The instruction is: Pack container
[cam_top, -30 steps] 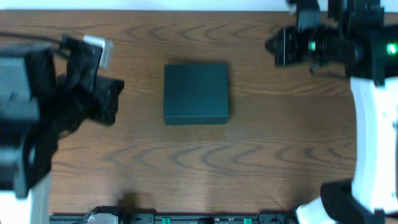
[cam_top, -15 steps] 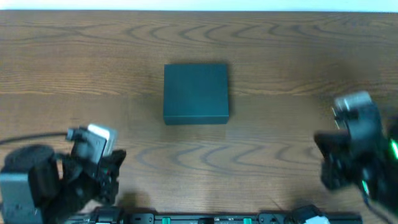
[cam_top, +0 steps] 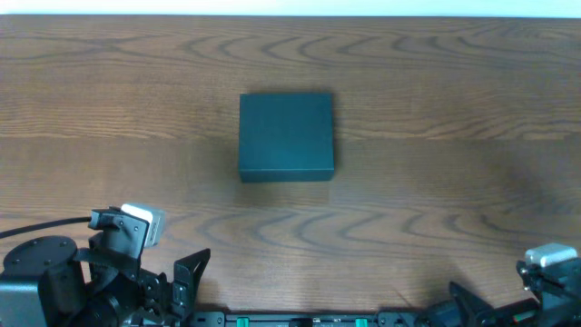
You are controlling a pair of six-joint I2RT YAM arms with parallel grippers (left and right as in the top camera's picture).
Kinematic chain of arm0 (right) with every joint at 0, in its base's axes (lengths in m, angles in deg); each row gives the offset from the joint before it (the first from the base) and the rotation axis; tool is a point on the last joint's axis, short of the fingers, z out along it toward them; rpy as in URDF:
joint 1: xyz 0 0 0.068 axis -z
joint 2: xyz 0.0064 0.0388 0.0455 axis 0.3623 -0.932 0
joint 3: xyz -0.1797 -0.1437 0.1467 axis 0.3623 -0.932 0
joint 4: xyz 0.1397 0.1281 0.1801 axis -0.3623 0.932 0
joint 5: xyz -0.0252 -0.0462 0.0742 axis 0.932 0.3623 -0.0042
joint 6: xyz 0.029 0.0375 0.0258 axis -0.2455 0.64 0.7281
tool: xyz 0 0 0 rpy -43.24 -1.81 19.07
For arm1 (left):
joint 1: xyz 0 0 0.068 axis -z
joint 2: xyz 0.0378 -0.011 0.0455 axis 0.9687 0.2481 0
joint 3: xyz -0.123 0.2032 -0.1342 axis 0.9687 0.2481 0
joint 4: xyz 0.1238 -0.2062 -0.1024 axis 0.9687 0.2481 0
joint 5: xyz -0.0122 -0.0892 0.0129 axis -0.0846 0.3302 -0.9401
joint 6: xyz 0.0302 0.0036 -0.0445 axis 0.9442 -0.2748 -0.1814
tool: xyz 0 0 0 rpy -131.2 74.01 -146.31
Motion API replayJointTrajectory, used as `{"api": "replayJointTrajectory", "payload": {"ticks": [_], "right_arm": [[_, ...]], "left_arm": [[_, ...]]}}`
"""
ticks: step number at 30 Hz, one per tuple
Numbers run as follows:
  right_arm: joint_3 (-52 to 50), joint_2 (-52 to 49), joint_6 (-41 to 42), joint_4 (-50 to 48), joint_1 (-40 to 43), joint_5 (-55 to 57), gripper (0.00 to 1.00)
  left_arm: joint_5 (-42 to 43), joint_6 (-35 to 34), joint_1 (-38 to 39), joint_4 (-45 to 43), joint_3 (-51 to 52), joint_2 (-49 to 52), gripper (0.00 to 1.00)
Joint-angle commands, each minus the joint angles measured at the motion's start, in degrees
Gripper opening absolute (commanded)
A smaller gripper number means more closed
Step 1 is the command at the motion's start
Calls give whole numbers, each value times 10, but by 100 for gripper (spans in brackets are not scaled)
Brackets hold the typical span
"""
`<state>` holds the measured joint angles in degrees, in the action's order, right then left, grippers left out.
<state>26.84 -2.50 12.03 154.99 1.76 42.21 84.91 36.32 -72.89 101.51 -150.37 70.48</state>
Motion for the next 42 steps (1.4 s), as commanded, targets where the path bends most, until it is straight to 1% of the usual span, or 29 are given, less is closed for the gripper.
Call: {"api": "replayJointTrajectory", "payload": {"ticks": [1, 14, 15, 18, 20, 23, 26, 31, 36, 40, 42], "right_arm": [[-3, -1, 12, 2, -4, -9, 99], [-3, -1, 12, 2, -4, -9, 99], [-3, -1, 12, 2, -4, -9, 99], [-3, -1, 12, 2, -4, -9, 99], [-3, -1, 12, 2, -4, -9, 99], [-3, -1, 12, 2, -4, -9, 99], [-3, -1, 12, 2, -4, -9, 99], [-3, -1, 12, 2, -4, -9, 99], [-3, -1, 12, 2, -4, -9, 99], [-3, -1, 12, 2, -4, -9, 99], [-3, -1, 12, 2, -4, -9, 99]], "left_arm": [[6, -11, -1, 5, 4, 1, 95], [6, -11, 0, 5, 4, -10, 96], [1, -7, -1, 3, 4, -17, 96], [-62, 24, -1, -1, 7, -53, 95], [-68, 47, -5, -14, 27, -91, 96], [-87, 104, -15, -67, 95, -167, 95], [-94, 138, -37, -146, 202, -240, 95], [-89, 139, -62, -247, 375, -304, 95], [-52, 139, -61, -353, 515, -344, 95], [-45, 115, -61, -395, 602, -395, 95], [-40, 113, -60, -408, 627, -397, 95]]}}
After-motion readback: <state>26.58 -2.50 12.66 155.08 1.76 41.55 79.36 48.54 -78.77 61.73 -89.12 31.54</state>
